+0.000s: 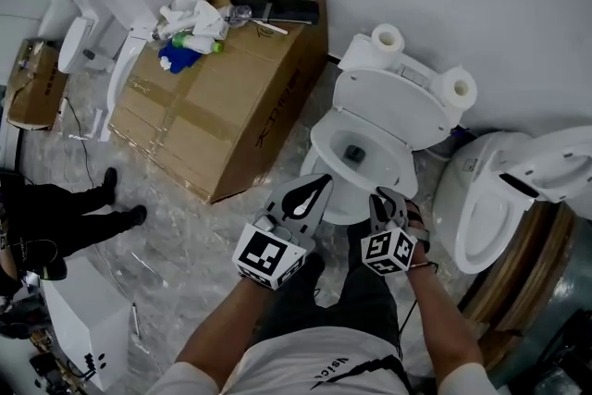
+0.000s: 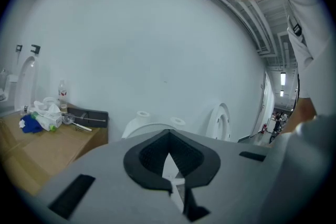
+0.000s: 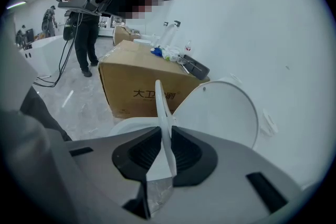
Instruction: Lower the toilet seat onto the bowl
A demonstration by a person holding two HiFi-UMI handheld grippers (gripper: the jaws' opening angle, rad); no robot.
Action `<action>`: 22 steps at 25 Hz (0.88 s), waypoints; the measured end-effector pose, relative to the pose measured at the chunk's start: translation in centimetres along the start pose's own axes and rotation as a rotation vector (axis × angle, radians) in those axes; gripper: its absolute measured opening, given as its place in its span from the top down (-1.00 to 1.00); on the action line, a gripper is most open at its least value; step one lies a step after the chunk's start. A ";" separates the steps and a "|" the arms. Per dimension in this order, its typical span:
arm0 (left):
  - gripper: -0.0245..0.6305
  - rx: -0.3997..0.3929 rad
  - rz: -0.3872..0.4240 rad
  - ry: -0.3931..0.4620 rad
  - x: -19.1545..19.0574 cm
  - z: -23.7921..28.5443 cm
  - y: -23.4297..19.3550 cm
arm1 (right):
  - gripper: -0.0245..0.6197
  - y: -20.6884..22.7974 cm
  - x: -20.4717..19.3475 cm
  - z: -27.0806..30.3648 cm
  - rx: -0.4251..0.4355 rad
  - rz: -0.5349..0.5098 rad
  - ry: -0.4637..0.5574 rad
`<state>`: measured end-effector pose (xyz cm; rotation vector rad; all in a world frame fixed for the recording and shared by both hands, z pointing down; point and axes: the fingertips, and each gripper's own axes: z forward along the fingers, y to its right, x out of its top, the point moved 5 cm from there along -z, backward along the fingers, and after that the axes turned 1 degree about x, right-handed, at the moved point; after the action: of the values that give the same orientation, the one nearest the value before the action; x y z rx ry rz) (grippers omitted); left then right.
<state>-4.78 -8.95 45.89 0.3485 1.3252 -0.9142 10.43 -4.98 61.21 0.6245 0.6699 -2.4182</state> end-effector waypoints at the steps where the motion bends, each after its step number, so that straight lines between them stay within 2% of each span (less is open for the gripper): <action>1: 0.90 0.002 0.001 -0.001 -0.4 -0.5 -0.2 | 0.74 -0.8 -0.2 0.1 -0.004 0.003 0.000; 10: 0.90 -0.003 0.002 -0.013 -4.9 -4.7 -1.4 | 0.70 -7.9 -2.4 1.2 -0.037 -0.003 -0.003; 22: 0.90 -0.019 -0.021 -0.042 -10.8 -6.6 -2.0 | 0.62 -16.8 -7.2 5.3 0.045 -0.071 -0.067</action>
<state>-10.44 -1.62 54.72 0.2997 1.3004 -0.9209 4.04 6.91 74.63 0.5430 0.6212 -2.5138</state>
